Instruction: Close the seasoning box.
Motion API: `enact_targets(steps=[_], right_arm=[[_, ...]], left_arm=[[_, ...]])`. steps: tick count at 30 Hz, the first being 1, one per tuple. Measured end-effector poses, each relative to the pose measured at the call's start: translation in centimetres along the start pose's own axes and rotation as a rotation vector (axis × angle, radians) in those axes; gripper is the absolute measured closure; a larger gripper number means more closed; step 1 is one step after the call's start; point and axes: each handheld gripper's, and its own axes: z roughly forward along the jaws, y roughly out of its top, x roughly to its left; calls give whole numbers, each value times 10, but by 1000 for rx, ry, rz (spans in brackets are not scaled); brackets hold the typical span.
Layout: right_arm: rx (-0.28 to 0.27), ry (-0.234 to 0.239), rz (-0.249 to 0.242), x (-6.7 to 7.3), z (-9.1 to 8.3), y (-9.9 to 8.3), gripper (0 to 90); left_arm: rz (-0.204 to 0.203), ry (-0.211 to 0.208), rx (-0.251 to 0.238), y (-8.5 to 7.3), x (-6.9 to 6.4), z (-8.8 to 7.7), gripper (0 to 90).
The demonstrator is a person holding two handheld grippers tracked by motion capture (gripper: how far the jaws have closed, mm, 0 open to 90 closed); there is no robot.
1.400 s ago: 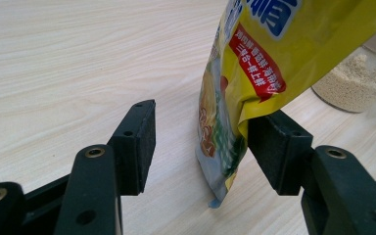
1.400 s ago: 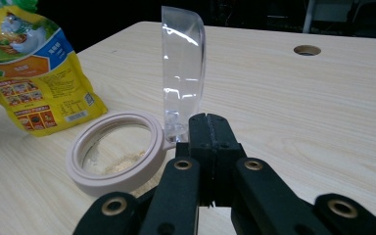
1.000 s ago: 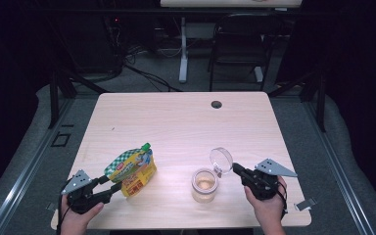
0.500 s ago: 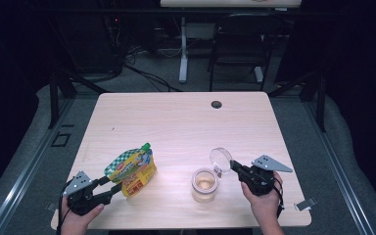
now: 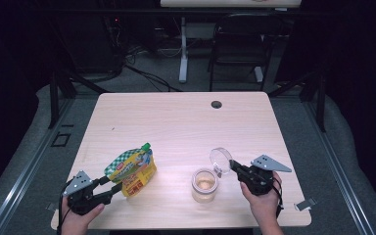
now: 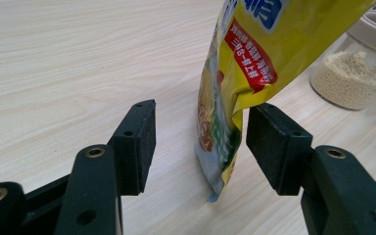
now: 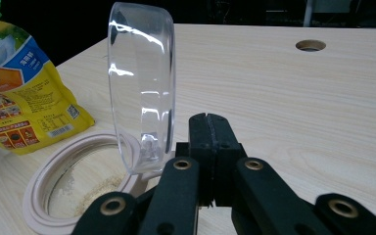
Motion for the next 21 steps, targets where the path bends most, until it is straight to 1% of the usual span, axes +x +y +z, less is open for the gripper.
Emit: enact_targets(steps=[3, 4, 9, 21], right_arm=[[-5, 1, -2, 1, 0, 0, 899], [-4, 0, -3, 1, 0, 1, 899], [-2, 2, -6, 2, 0, 1, 899], [-8, 6, -4, 3, 1, 1, 899]], left_arm=[[5, 3, 5, 0, 0, 0, 450], [4, 3, -1, -1, 0, 0, 450], [-3, 6, 0, -1, 1, -2, 449], [4, 8, 5, -1, 1, -1, 450]])
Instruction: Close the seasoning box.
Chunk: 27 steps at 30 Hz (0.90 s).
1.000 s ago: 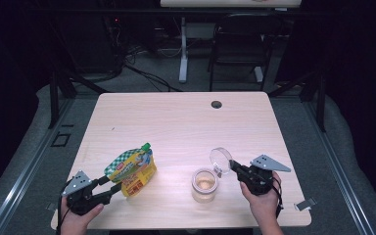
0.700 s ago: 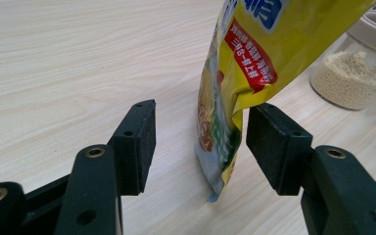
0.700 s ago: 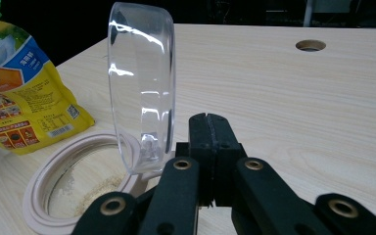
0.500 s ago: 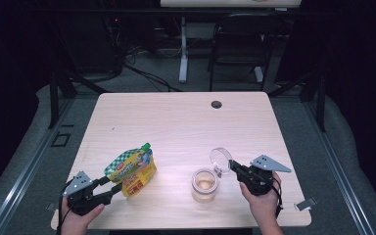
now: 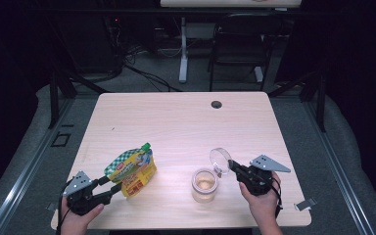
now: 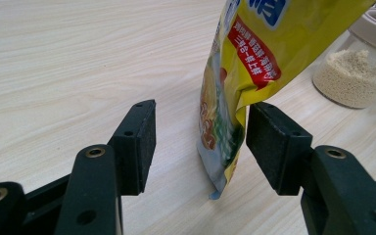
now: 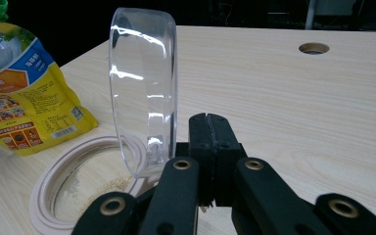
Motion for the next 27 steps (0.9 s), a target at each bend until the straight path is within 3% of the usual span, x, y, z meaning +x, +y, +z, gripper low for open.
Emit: enact_targets(steps=[11, 15, 26, 27], right_arm=[[-6, 11, 0, 3, 0, 1, 896], [-10, 16, 5, 4, 1, 1, 896], [6, 55, -33, 14, 4, 1, 893], [5, 60, -31, 16, 5, 1, 893]], left_arm=[[-10, -2, -2, 0, 0, -1, 451], [-33, -3, -12, -1, 2, -1, 450], [-26, -7, -6, -1, 1, -1, 450], [-10, -3, -2, 0, 0, -1, 450]])
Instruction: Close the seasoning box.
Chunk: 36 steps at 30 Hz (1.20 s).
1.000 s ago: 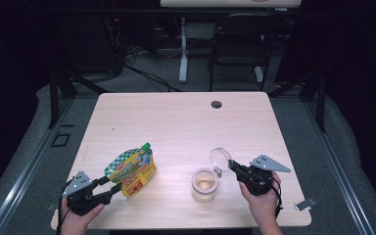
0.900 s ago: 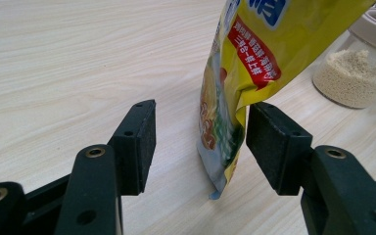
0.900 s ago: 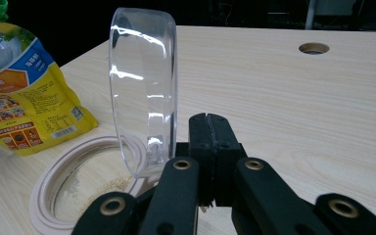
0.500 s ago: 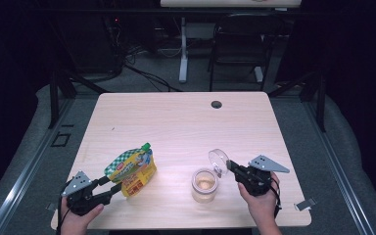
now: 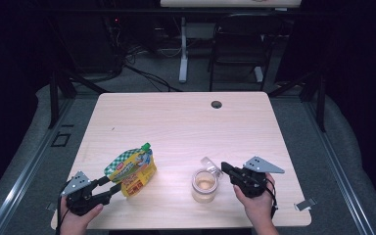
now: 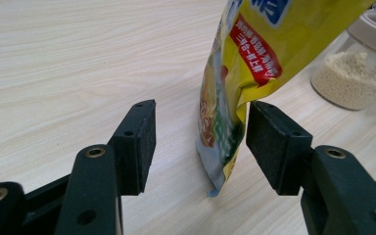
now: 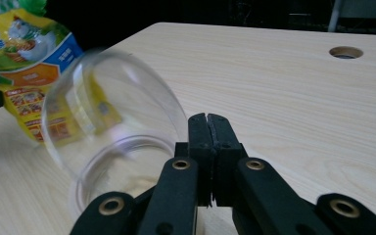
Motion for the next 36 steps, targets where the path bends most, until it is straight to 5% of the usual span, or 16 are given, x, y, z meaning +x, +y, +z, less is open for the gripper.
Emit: enact_targets(steps=[6, 16, 20, 26, 30, 33, 36], right_arm=[[20, 28, -39, 12, 5, -2, 889], [29, 42, -48, 18, 5, -4, 876], [36, 48, -79, 20, 6, -4, 867], [18, 41, -62, 19, 2, -2, 852], [3, 42, -7, 18, -2, -1, 831], [38, 21, -40, 19, -2, -1, 821], [40, 21, -24, 18, -3, 0, 813]], left_arm=[[46, 5, 29, 1, -4, 1, 450], [38, 14, 22, 0, -5, -1, 450], [71, 19, 35, 1, -6, -4, 450], [43, 48, -10, 2, -1, -14, 450], [39, 84, -27, 4, 1, -24, 450], [33, 86, -49, 5, 2, -32, 449], [26, 90, -56, 4, 3, -36, 450]])
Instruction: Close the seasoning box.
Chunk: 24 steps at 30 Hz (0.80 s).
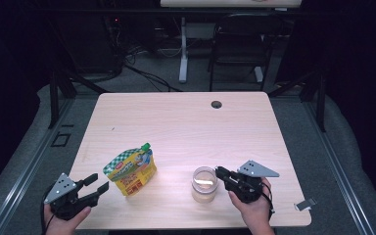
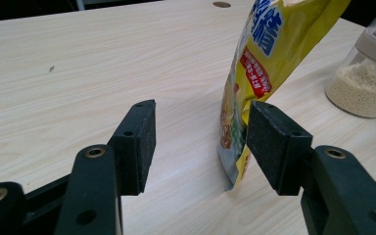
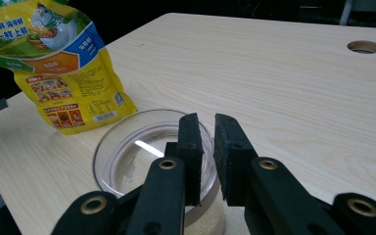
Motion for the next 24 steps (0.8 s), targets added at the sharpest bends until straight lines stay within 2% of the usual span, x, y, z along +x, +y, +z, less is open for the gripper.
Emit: enact_targets(steps=[5, 10, 13, 18, 21, 24], right_arm=[[11, -12, -22, 1, -2, 6, 783], [-4, -25, -31, -3, -10, 12, 765], [-18, -37, -23, -7, -15, 12, 737], [-35, -63, 9, -17, -31, 9, 673], [-44, -100, 15, -25, -43, 6, 644], [-50, -123, 41, -34, -56, 3, 593]], left_arm=[[-25, 0, -26, 0, 5, -4, 450], [-33, 8, -22, -1, 10, -3, 450], [-38, 14, -10, -3, 12, -1, 450], [-54, 37, -27, -3, 18, -3, 450], [-49, 61, -14, -4, 22, -3, 450], [-71, 77, -20, -6, 27, -4, 449]])
